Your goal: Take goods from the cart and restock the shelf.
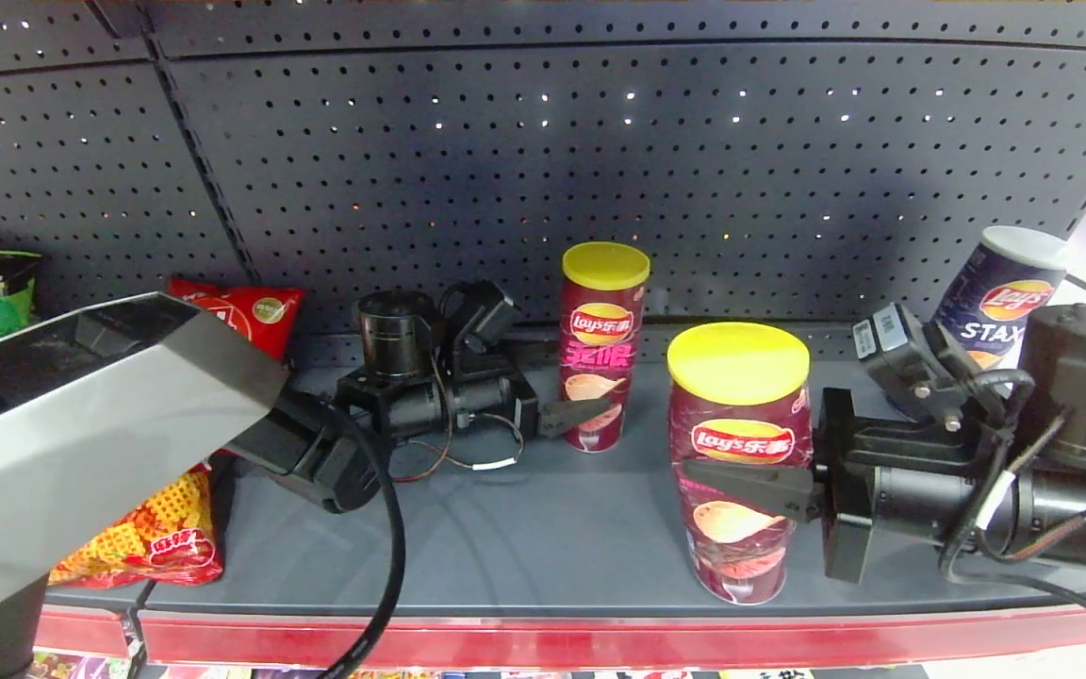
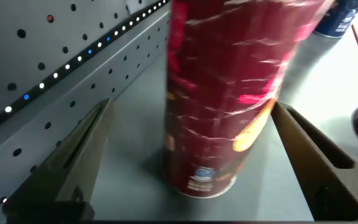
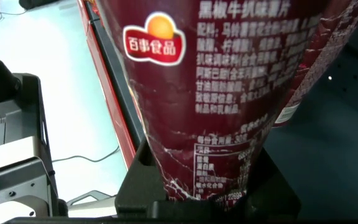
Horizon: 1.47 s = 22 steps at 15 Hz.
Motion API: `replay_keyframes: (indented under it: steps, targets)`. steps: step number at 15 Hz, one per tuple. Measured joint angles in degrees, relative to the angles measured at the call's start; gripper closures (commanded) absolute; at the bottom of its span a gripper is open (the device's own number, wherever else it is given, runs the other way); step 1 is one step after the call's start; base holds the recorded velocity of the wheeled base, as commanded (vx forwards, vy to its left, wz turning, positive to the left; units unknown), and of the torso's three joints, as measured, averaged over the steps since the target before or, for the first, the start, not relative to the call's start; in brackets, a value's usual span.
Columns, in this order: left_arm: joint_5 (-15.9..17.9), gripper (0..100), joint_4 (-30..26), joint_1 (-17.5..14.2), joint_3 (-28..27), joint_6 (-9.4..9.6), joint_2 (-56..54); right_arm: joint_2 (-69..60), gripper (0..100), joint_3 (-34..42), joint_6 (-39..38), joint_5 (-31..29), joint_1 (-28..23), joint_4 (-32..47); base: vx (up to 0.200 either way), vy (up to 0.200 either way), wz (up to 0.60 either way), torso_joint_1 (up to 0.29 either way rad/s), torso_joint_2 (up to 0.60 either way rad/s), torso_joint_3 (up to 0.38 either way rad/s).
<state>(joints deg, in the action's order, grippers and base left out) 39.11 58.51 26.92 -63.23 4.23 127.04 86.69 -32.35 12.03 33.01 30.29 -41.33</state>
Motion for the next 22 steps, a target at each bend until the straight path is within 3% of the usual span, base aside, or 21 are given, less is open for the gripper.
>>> replay_keyframes:
  steps: [3,4,14,22]
  targets:
    - [0.55,0,0.00,0.26,-1.54,0.00,1.55,0.11,100,1.49,-0.68,-0.09,0.00,-1.48,0.000,0.000,0.00,0.000,0.00,0.000]
    - [0.55,100,-0.02,0.45,-1.76,0.00,1.93,0.09,100,1.71,-0.76,-0.09,0.00,-1.54,0.000,0.000,0.00,0.000,0.00,0.000]
    - [0.09,100,0.00,3.71,-1.07,0.00,0.20,0.00,100,1.85,-0.79,-0.20,-0.34,-1.51,0.000,0.000,0.00,0.000,0.00,0.000]
    - [-2.16,100,1.84,5.80,22.20,-0.10,-15.15,0.82,100,-2.67,-3.22,-2.85,-0.43,-1.65,0.000,0.000,0.00,0.000,0.00,0.000]
